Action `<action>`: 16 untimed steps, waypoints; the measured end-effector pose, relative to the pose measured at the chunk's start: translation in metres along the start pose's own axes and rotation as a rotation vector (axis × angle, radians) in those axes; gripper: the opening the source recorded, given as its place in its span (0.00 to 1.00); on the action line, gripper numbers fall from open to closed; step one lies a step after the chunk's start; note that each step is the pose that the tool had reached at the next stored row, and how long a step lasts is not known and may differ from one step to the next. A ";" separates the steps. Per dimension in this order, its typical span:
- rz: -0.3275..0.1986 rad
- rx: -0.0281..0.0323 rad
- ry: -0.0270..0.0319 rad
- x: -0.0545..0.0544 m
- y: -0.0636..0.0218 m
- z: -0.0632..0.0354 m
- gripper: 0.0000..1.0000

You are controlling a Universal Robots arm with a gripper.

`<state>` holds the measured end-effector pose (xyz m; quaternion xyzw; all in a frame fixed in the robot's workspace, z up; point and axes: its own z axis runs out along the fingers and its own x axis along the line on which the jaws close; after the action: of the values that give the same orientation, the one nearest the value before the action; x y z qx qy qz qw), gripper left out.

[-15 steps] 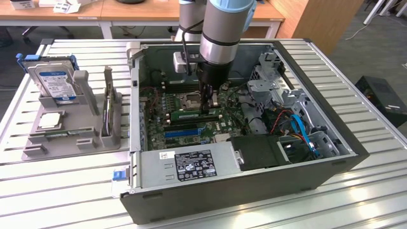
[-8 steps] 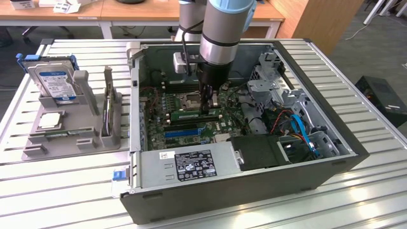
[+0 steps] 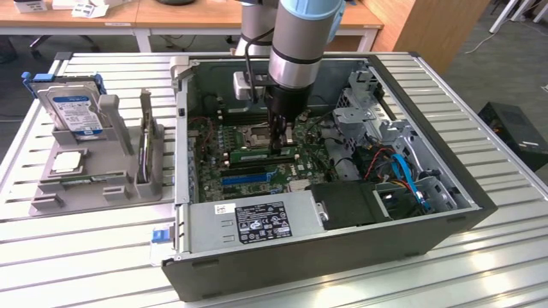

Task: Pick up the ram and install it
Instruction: 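Insert the ram into the slot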

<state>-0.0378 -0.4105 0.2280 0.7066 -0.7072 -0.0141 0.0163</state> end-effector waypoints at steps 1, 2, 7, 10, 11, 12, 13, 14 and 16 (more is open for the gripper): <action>0.000 -0.0001 0.0002 0.000 0.0000 0.0002 0.12; 0.000 -0.0002 0.0004 0.000 0.0000 0.0003 0.12; 0.000 -0.0001 0.0002 0.000 -0.0001 0.0013 0.12; 0.000 -0.0001 0.0003 0.000 -0.0001 0.0020 0.12; 0.000 -0.0001 0.0003 0.000 -0.0001 0.0023 0.12; 0.000 -0.0001 0.0002 0.000 -0.0001 0.0026 0.12; 0.000 -0.0001 0.0003 0.000 -0.0001 0.0029 0.12; 0.000 -0.0001 0.0003 0.000 -0.0001 0.0033 0.12; 0.000 -0.0001 0.0003 0.000 -0.0002 0.0042 0.12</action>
<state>-0.0378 -0.4105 0.2238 0.7066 -0.7072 -0.0141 0.0165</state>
